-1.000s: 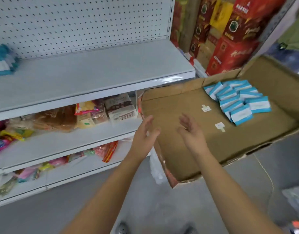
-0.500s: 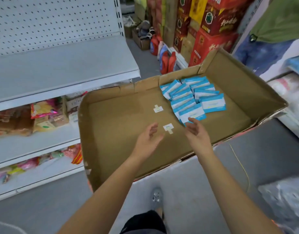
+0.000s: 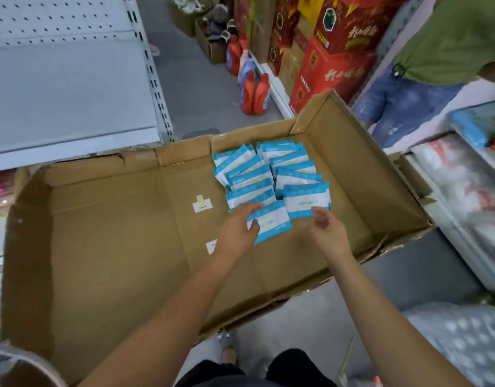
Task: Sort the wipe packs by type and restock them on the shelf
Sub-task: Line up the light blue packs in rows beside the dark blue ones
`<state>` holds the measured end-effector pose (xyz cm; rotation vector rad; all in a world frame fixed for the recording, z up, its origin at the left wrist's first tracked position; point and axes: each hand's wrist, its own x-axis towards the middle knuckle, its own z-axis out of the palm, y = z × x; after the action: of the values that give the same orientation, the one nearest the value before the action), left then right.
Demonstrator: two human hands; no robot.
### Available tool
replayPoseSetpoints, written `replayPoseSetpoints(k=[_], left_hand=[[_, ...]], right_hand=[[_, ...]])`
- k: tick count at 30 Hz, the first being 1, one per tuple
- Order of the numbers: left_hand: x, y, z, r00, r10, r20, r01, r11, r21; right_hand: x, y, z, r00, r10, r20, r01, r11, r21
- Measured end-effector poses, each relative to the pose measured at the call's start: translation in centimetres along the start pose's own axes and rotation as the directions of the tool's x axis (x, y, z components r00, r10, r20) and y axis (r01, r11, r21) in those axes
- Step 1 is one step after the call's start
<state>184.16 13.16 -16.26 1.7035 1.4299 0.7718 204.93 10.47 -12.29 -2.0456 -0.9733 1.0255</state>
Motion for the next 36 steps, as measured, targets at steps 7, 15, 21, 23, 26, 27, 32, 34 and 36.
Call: replayPoseSetpoints(k=[7, 15, 21, 23, 26, 27, 32, 34, 36], left_hand=[[5.6, 2.1, 4.0, 0.974, 0.032, 0.226, -0.137, 0.872, 0.469], [6.7, 4.5, 4.4, 0.947, -0.263, 0.182, 0.064, 0.713, 0.698], [4.3, 5.2, 0.0, 0.820, -0.567, 0.079, 0.404, 0.671, 0.622], [2.6, 5.1, -1.5, 0.803, -0.595, 0.036, 0.472, 0.671, 0.572], [0.1, 5.0, -3.6, 0.781, -0.623, -0.042, 0.593, 0.719, 0.362], [-1.2, 5.1, -4.5, 0.771, -0.631, -0.089, 0.629, 0.731, 0.264], [-5.7, 6.0, -7.3, 0.689, -0.636, -0.348, 0.644, 0.757, -0.108], [-8.4, 5.7, -8.7, 0.626, -0.663, -0.411, 0.614, 0.743, -0.264], [-11.3, 5.2, -10.3, 0.552, -0.688, -0.470, 0.556, 0.725, -0.408]], right_hand=[[8.6, 0.8, -2.8, 0.998, -0.034, 0.046, 0.039, 0.992, -0.118], [13.8, 0.6, -3.6, 0.940, -0.150, 0.305, 0.223, 0.950, -0.220], [15.4, -3.9, -3.5, 0.817, -0.177, 0.548, 0.257, 0.964, -0.072], [14.8, -5.5, -3.0, 0.792, -0.147, 0.592, 0.179, 0.984, 0.005], [13.5, -7.3, -1.8, 0.655, -0.128, 0.745, 0.096, 0.992, 0.086], [12.7, -7.8, -0.8, 0.600, -0.136, 0.788, 0.099, 0.991, 0.095], [8.7, -10.0, 3.0, 0.579, -0.163, 0.799, 0.078, 0.986, 0.145], [6.3, -10.9, 5.1, 0.568, -0.158, 0.807, 0.052, 0.986, 0.157], [3.9, -11.6, 7.4, 0.556, -0.185, 0.810, 0.044, 0.980, 0.193]])
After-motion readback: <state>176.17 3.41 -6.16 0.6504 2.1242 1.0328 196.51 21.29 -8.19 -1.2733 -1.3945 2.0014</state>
